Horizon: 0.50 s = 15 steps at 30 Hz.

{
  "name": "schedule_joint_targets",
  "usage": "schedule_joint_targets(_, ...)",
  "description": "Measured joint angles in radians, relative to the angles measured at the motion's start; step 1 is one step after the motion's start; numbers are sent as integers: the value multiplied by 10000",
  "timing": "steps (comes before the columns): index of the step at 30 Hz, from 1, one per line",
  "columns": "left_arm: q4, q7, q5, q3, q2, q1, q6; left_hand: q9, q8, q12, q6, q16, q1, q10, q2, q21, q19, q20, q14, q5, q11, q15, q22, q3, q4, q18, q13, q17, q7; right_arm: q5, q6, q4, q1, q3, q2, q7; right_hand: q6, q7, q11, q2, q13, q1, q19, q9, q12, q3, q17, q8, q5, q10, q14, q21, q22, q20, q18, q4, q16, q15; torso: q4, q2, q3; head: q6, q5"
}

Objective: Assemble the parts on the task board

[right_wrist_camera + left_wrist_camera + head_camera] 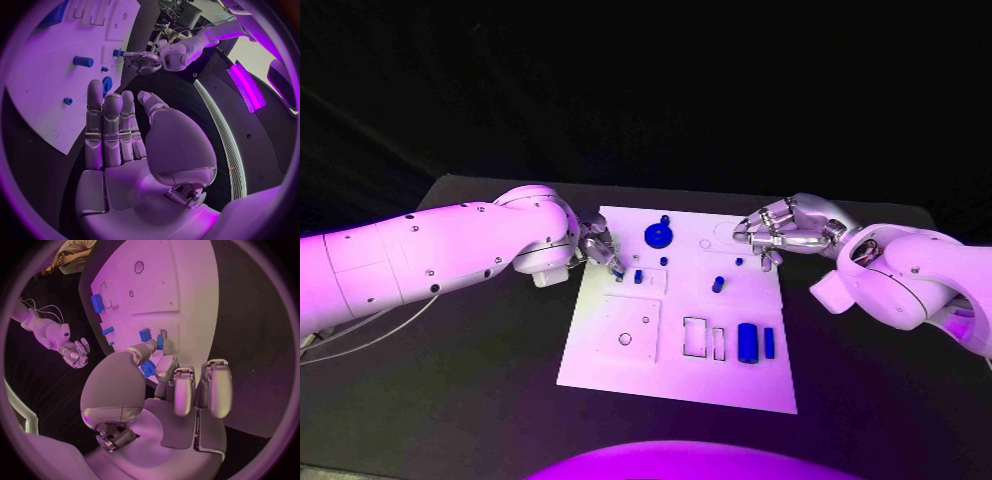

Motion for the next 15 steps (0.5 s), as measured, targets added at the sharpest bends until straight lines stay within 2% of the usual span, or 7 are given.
schedule_joint_targets(15, -21, -140, -111, -5, 61, -20, 236, -2, 1, 0, 3, 0, -29, -1, 53, 1, 0, 0, 0, 1, 1, 0, 7, 3, -4, 1, -1, -1, 3, 13, 21, 4, 0, 0, -6, -1, 0, 0, 0, 0, 9, 0, 0, 13, 0, 28, -1, 0, 0, 0, 0, 0, 9, 0, 0, 28, 0, 0, 1, 4, -5, -18, 17)
